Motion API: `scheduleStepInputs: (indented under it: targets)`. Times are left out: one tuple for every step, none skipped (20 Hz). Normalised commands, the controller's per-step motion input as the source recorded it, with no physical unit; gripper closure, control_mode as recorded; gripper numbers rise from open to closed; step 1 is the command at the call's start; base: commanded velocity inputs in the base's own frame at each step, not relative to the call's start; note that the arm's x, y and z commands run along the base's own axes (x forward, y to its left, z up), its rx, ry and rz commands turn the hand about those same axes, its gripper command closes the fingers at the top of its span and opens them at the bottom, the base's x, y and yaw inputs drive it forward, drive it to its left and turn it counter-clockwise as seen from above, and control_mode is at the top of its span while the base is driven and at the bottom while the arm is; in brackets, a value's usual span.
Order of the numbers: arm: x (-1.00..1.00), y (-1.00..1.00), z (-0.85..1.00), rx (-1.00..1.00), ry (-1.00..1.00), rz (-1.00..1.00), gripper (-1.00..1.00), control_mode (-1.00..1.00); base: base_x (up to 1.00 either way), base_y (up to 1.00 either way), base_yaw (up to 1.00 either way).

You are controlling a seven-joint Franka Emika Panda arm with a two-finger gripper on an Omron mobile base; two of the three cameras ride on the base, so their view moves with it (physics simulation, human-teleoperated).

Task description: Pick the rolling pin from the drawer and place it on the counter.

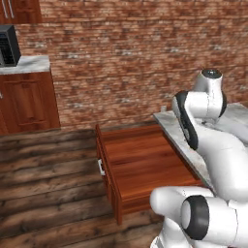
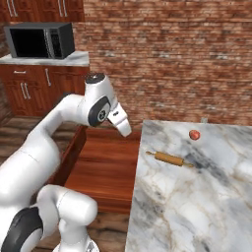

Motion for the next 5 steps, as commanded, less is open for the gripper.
scheduleStepInputs:
  targets:
    - [-0.64,1.0,0.0,-0.42,0.0,0.37,-1.0,-1.0,0.0,0.0,0.0]
    - [-0.73,1.0,0.0,-0.37,-0.06,0.33,-1.0,-1.0,0.0,0.0,0.0]
    - [-0.8,1.0,-0.1,-0.31,-0.09,0.31,-1.0,-1.0,0.0,0.0,0.0]
    - [-0.81,1.0,-0.17,-0.29,-0.12,0.31,-1.0,-1.0,0.0,0.0,0.0]
    - [-0.85,1.0,-0.21,-0.25,-0.16,0.29,-1.0,-1.0,0.0,0.0,0.0]
